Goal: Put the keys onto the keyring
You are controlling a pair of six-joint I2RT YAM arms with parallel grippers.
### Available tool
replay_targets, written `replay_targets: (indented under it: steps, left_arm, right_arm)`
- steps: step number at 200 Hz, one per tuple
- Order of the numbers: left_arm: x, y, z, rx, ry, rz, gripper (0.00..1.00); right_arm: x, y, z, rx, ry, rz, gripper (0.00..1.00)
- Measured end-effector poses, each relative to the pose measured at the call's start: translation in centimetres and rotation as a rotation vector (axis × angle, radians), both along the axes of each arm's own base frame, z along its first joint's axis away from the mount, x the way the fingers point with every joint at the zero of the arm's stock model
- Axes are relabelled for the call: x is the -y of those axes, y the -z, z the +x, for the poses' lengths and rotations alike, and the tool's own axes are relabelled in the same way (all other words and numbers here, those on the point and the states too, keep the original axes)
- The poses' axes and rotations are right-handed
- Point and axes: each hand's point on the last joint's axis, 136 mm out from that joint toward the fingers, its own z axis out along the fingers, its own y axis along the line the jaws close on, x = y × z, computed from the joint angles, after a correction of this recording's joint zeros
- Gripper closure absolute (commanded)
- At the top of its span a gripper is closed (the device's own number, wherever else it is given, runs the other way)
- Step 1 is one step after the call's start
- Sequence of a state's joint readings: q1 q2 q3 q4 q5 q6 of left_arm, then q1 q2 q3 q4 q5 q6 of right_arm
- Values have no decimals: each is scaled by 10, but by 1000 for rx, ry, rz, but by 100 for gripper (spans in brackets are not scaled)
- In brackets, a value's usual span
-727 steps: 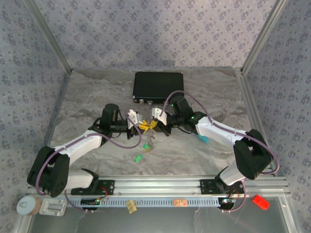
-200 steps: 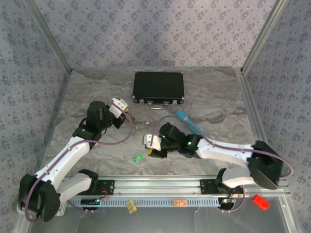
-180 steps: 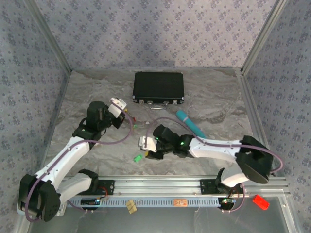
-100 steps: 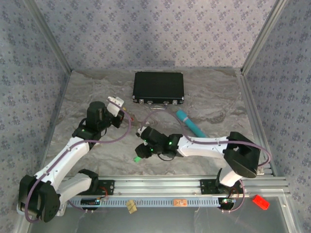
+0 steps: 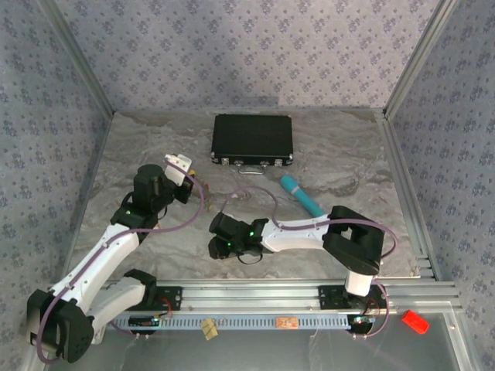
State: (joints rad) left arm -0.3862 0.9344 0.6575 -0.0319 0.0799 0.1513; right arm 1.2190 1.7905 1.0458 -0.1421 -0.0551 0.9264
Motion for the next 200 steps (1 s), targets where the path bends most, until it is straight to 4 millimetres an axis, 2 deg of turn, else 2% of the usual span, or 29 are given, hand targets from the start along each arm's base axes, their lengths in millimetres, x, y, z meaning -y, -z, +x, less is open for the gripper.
replay_targets:
  steps: [59,105,200]
  left_arm:
    - [-1,3,0,-5,-3,3,100]
    - [-1,3,0,-5,-4,4,100]
    - [-1,3,0,-5,-7,5,100]
  right_arm:
    - [-7,3,2,-27,0,-19,70]
    - [-9,13,2,-47,-7,-51,74]
    - [-12,17,1,-75,-17,-66,90]
